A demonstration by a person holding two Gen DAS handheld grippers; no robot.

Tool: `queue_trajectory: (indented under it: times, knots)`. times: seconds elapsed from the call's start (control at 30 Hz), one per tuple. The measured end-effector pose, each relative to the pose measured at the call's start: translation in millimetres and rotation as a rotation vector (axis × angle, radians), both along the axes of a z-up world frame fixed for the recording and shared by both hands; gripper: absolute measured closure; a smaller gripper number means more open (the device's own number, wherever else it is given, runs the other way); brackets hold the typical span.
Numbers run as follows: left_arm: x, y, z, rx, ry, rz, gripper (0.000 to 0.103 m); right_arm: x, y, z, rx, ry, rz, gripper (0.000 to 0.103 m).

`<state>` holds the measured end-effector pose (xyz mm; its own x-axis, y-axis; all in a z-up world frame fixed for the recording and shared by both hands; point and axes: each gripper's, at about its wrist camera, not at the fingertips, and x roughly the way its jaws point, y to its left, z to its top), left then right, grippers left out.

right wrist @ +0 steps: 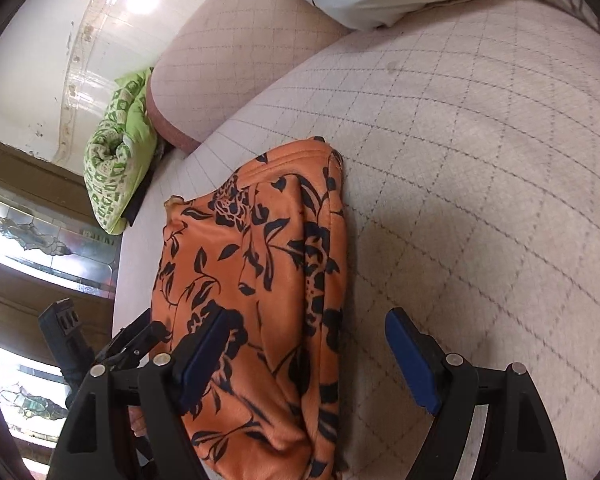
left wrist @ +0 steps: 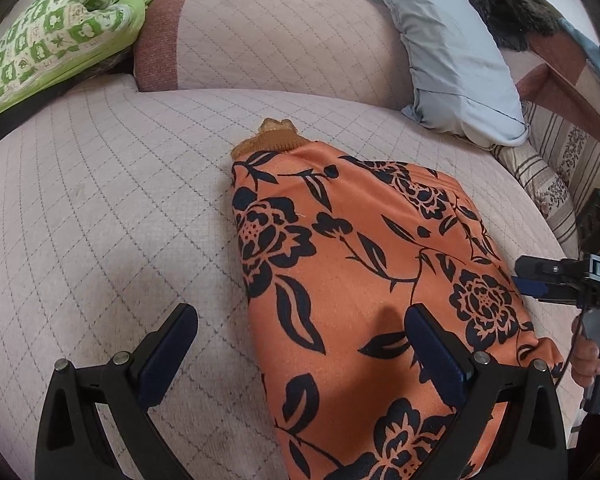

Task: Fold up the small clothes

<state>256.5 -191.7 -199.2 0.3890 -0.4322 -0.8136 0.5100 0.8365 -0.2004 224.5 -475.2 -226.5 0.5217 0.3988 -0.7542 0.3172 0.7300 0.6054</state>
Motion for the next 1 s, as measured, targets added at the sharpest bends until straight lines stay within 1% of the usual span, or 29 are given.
queue_trajectory:
  times: [0.13,0.3,0.6,1.0]
  knots:
    - [-1,-3,4,0.0,-0.027,-0.01,0.0,1,-5,-8,0.036,0.012,-0.005,0.021]
    - [-5,-6,4,0.022,-0.045,-0.023,0.0,0,-8,-7,0.064,-0.008,-0.016,0.021]
    - [-5,-6,4,0.024,-0.045,-0.023,0.0,-2,-8,-5,0.073,-0.016,-0.016,0.021]
    - [-7,-11,2,0.03,-0.042,-0.042,0.0,1,-3,-10,0.067,-0.001,0.002,0.021]
